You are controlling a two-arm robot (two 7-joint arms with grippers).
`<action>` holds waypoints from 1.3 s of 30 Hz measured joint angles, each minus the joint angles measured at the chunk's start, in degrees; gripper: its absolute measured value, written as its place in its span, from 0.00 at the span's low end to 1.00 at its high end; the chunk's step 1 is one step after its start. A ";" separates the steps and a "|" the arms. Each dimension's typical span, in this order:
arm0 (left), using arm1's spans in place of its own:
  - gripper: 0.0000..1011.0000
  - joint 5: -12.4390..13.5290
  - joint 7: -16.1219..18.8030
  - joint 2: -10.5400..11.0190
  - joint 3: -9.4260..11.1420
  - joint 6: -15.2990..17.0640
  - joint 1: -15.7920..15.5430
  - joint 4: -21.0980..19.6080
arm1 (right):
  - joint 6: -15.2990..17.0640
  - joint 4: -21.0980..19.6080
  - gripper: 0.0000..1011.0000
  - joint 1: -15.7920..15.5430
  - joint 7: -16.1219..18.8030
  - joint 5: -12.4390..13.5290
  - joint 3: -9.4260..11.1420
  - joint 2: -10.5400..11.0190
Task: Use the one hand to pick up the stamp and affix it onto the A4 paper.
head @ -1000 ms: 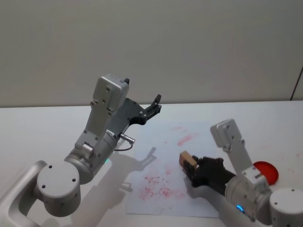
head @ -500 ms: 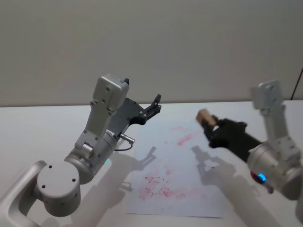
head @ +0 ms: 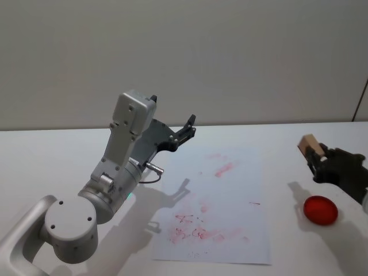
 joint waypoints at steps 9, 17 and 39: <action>0.99 0.00 0.00 0.00 0.00 0.00 0.00 0.00 | 1.21 -1.20 0.21 -2.99 0.01 0.73 1.73 3.14; 0.99 0.00 0.00 0.00 0.00 0.00 0.00 0.00 | 2.35 -1.20 0.21 -4.28 1.13 -0.06 2.13 4.64; 0.99 0.00 0.00 0.00 0.00 0.00 0.00 0.00 | 3.66 2.26 0.21 -4.89 3.48 -4.51 1.16 5.28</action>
